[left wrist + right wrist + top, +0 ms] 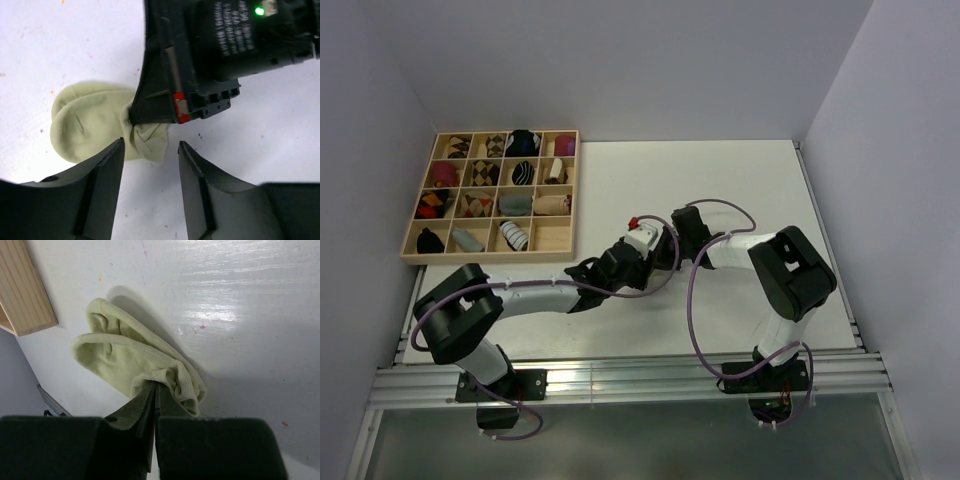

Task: Roll the socks
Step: Roll the sock at the center of the board.

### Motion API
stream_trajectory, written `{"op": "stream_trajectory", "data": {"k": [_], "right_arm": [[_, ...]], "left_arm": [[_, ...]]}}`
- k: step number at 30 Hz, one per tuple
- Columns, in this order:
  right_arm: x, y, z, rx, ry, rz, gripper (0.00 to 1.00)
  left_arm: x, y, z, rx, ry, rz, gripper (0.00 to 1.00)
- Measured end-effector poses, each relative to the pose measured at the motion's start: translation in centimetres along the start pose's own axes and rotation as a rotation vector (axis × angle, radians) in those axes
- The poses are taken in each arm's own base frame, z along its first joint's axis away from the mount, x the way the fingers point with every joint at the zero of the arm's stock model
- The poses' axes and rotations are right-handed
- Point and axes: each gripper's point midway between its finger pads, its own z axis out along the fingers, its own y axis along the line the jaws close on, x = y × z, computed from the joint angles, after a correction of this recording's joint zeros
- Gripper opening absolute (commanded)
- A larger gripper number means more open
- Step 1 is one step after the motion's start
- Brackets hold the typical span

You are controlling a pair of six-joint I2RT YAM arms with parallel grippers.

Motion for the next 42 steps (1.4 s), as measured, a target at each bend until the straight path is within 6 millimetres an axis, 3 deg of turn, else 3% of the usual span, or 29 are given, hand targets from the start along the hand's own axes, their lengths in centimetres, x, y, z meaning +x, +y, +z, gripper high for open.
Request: {"op": "stream_trajectory", "data": {"k": [5, 9, 21, 26, 30, 33, 37, 40, 42], "right_arm": [[0.1, 0.0, 0.0, -0.001, 0.007, 0.000, 0.05], [0.2, -0.1, 0.0, -0.004, 0.016, 0.002, 0.05], [0.2, 0.0, 0.0, -0.007, 0.020, 0.004, 0.05], [0.2, 0.0, 0.0, -0.007, 0.020, 0.005, 0.05], [0.2, 0.0, 0.0, -0.007, 0.021, 0.005, 0.05], [0.2, 0.0, 0.0, -0.008, 0.021, 0.006, 0.05], [0.1, 0.0, 0.0, -0.011, 0.023, 0.008, 0.05], [0.1, 0.1, -0.1, -0.014, 0.020, 0.007, 0.05], [-0.1, 0.2, -0.4, -0.020, 0.018, 0.007, 0.05]], "left_arm": [[0.4, -1.2, 0.4, 0.019, -0.025, 0.110, 0.38], [1.3, -1.8, 0.9, 0.031, -0.016, 0.163, 0.38], [4.9, -0.4, 2.9, -0.025, 0.051, 0.236, 0.46], [4.9, -0.2, 3.4, -0.043, 0.043, 0.238, 0.53], [4.8, -0.2, 3.7, -0.059, 0.041, 0.234, 0.53], [4.6, 0.0, 4.1, -0.087, 0.037, 0.228, 0.40], [4.6, 0.7, 4.3, -0.135, 0.037, 0.223, 0.11], [4.4, 0.8, 4.4, -0.151, 0.034, 0.220, 0.01], [4.4, 0.8, 4.4, -0.152, 0.034, 0.219, 0.01]]}}
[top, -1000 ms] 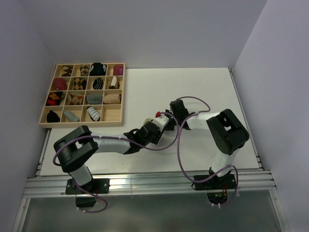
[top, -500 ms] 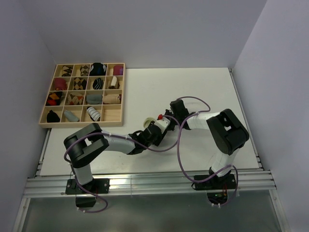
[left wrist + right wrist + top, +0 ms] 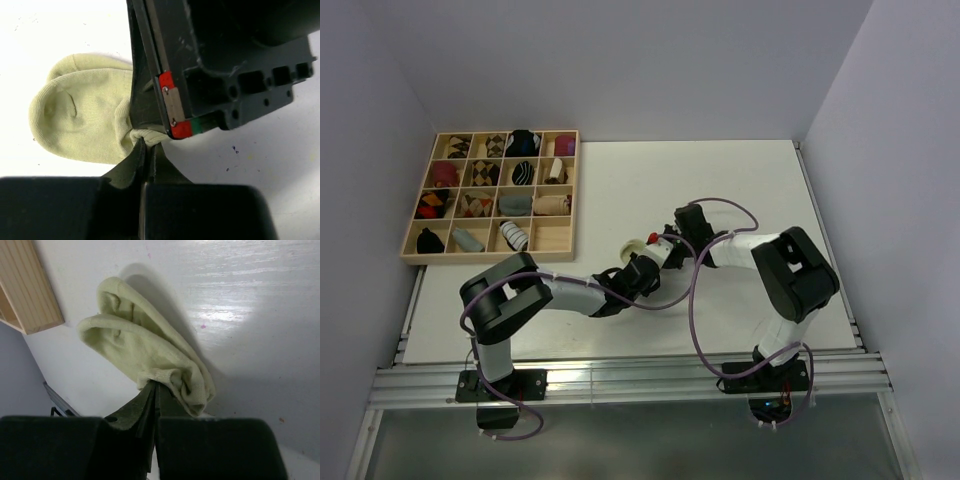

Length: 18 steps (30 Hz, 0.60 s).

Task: Roll the socks
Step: Roll the sock at the center of the board.

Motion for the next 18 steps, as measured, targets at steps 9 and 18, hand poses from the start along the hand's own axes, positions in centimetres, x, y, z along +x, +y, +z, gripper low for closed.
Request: {"op": "stream_trajectory", "data": {"k": [9, 18], "right_arm": [[-2.6, 3.0, -4.4, -0.071, -0.118, -0.028, 0.18], [-6.0, 0.3, -9.5, -0.029, -0.347, 0.052, 0.28]], "left_arm": [[-1.5, -1.9, -0.1, 0.106, 0.014, -0.062, 0.01], [-0.6, -3.3, -0.9, 0.347, 0.197, -0.298, 0.01]]}}
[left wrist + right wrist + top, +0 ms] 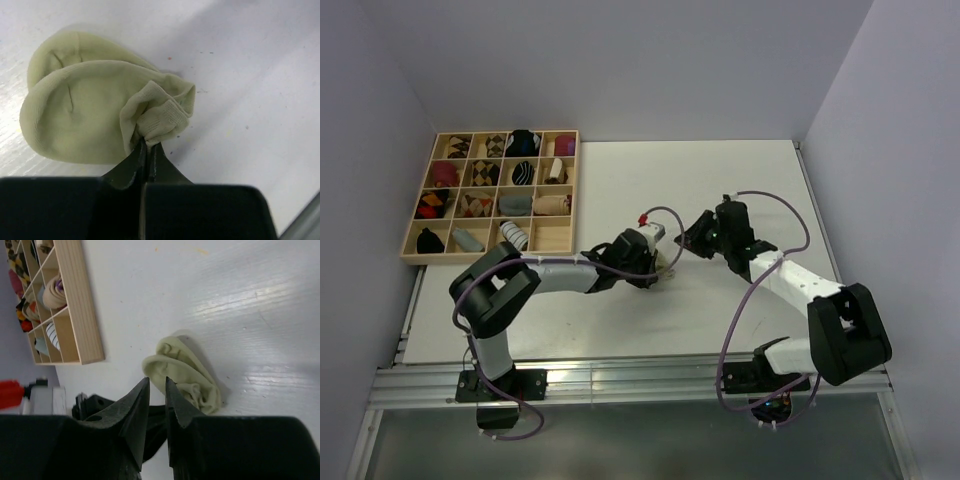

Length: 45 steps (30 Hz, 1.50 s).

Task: Roll the socks
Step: Roll the sock at the center of the board.

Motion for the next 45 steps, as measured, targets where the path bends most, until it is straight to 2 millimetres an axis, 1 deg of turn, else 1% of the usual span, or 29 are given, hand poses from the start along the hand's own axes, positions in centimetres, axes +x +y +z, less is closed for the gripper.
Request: {"op": "stream_trajectory", "data": {"k": [2, 4, 7, 10, 11, 13, 19, 21, 22, 23, 28, 33, 37, 40, 45], "right_arm": [[-0.2, -0.6, -0.4, 0.005, -0.023, 0.011, 0.31], [0.0, -1.4, -0.5, 0.021, -0.027, 0.016, 0.31], [0.7, -2.3, -0.6, 0.037, -0.014, 0.013, 0.31], [1.3, -2.7, -0.6, 0.034, 0.007, -0.001, 0.33], [1.6, -2.8, -0.6, 0.025, 0.018, -0.007, 0.36], [2.4, -3.0, -0.7, 0.010, 0.042, -0.022, 0.41], [3.9, -3.7, -0.7, 0.011, 0.086, -0.069, 0.41], [4.5, -3.5, -0.7, 0.010, 0.097, -0.083, 0.39], [4.7, -3.4, -0.7, 0.008, 0.102, -0.090, 0.36], [4.9, -3.3, -0.7, 0.006, 0.108, -0.096, 0.35], [6.4, -2.8, -0.6, -0.003, 0.144, -0.113, 0.29], [9.0, -3.3, 0.2, 0.021, 0.216, -0.124, 0.24], [10.4, -3.5, 0.6, 0.038, 0.259, -0.125, 0.21], [10.9, -3.4, 0.8, 0.039, 0.273, -0.128, 0.20], [10.7, -2.9, 1.5, 0.039, 0.275, -0.129, 0.19]], "left_arm": [[-0.1, 0.3, -0.2, 0.034, 0.027, -0.068, 0.01], [-0.1, 0.6, -0.4, 0.062, 0.054, -0.134, 0.01], [0.2, 0.1, -0.7, 0.126, 0.100, -0.225, 0.01], [0.6, -0.7, -1.2, 0.205, 0.142, -0.335, 0.01], [0.7, -0.7, -1.4, 0.225, 0.152, -0.370, 0.01], [0.8, -0.6, -1.8, 0.257, 0.176, -0.454, 0.01], [-0.2, -0.3, -1.9, 0.307, 0.195, -0.615, 0.01], [-0.3, -0.5, -1.8, 0.325, 0.204, -0.657, 0.01], [-0.2, -0.4, -1.7, 0.332, 0.209, -0.678, 0.01], [-0.1, -0.4, -1.6, 0.336, 0.213, -0.699, 0.01], [1.1, 0.1, -1.5, 0.347, 0.245, -0.809, 0.01], [0.8, 0.6, -1.5, 0.348, 0.232, -0.864, 0.01], [0.7, 1.0, -1.6, 0.345, 0.226, -0.895, 0.01], [0.6, 1.1, -1.6, 0.344, 0.224, -0.899, 0.01], [0.7, 1.1, -1.5, 0.343, 0.225, -0.900, 0.01]]}}
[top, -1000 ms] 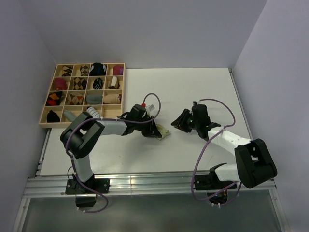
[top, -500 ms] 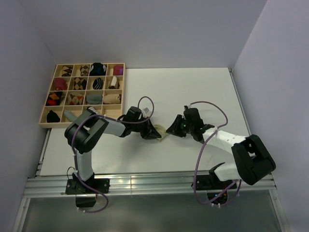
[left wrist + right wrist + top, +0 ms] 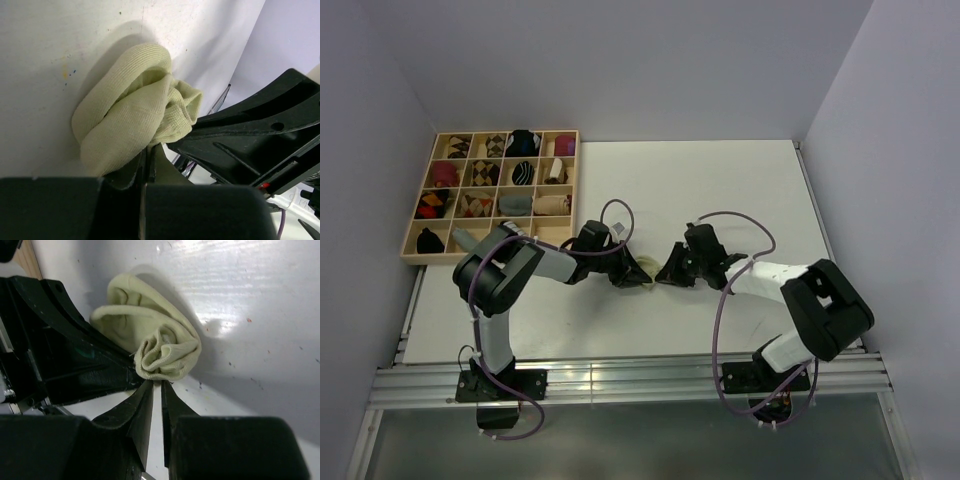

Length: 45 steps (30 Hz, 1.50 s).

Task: Roll the socks
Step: Roll the sock at the center of the board.

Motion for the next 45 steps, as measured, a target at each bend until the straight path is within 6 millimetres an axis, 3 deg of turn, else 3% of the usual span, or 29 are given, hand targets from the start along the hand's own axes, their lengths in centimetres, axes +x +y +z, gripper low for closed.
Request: {"op": "stream_trajectory", "data": {"k": [25, 32, 35, 41, 45], "right_arm": [[-1.6, 1.4, 1.6, 0.012, 0.013, -0.001, 0.16], [-1.9, 1.2, 3.1, 0.042, 0.036, 0.006, 0.12], [-2.2, 1.3, 3.7, 0.045, 0.044, 0.011, 0.09], [-2.6, 1.9, 4.5, 0.047, 0.059, 0.019, 0.06], [-2.7, 1.9, 4.5, 0.056, 0.061, 0.021, 0.06]], "left_arm": [[-0.4, 0.2, 0.0, 0.002, -0.002, -0.004, 0.01], [-0.7, 0.4, 0.0, -0.008, -0.008, 0.003, 0.02], [-1.1, 0.4, 0.0, -0.022, -0.021, 0.021, 0.08], [-1.8, 0.5, -0.8, -0.104, -0.098, 0.122, 0.36], [-1.3, -0.2, -1.5, -0.185, -0.172, 0.251, 0.43]]}}
